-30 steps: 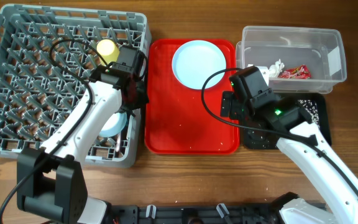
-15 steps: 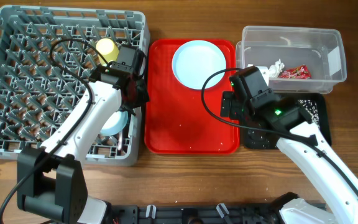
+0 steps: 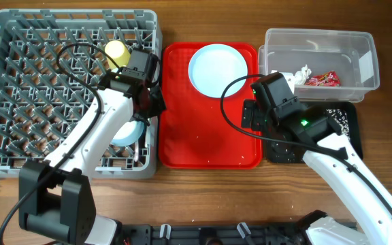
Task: Sort waste into correct bins and load items into the dishwasher rack
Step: 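Withdraw the left gripper from the rack toward the red tray, then reach the left gripper to the light-blue plate and grasp its edge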
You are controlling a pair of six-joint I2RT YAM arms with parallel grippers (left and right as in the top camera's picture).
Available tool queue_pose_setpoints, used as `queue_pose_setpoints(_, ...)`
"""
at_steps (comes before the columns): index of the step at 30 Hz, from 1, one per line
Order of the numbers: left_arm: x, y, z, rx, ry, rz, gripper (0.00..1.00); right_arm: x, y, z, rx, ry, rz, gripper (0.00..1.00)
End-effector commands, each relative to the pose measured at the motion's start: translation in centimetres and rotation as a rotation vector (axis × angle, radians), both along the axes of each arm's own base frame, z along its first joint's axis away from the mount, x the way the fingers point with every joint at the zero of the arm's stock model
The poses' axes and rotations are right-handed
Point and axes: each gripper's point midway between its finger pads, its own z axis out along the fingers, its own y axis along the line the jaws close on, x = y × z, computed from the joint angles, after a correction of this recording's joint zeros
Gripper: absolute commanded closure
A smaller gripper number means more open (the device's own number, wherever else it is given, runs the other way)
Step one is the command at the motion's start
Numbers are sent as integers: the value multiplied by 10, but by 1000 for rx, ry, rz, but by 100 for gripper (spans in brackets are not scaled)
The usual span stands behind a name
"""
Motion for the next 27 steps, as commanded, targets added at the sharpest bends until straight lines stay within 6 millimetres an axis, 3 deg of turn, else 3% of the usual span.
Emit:
queue_pose_setpoints(1, -7, -9, -6, -40, 36, -16, 63, 3, -3, 5, -13, -19, -13, 0)
queue_pose_setpoints(3, 1, -12, 11, -51, -4, -24, 62, 3, -3, 5, -13, -19, -13, 0)
queue_pose_setpoints(7, 30, -25, 94, -115, -196, -37, 58, 3, -3, 5, -13, -18, -13, 0)
queue_pose_setpoints(10, 39, -55, 137, -242, -316, -92, 54, 3, -3, 5, -13, -19, -13, 0)
queue_pose_setpoints(12, 44, -74, 142, -277, -351, -134, 88, 3, -3, 5, -13, -18, -13, 0)
queue_pose_setpoints(13, 47, -84, 139, -281, -359, -153, 96, 3, -3, 5, -13, -18, -13, 0)
queue_pose_setpoints(16, 59, -115, 114, -303, -338, -173, 96, 3, -3, 5, -13, -18, -13, 0)
queue_pose_setpoints(22, 89, -173, 17, -304, -272, -231, 95, 3, -3, 5, -13, -19, -14, 0)
queue_pose_setpoints(27, 93, -190, -48, -280, -211, -250, 92, 3, -3, 5, -12, -19, -14, 0)
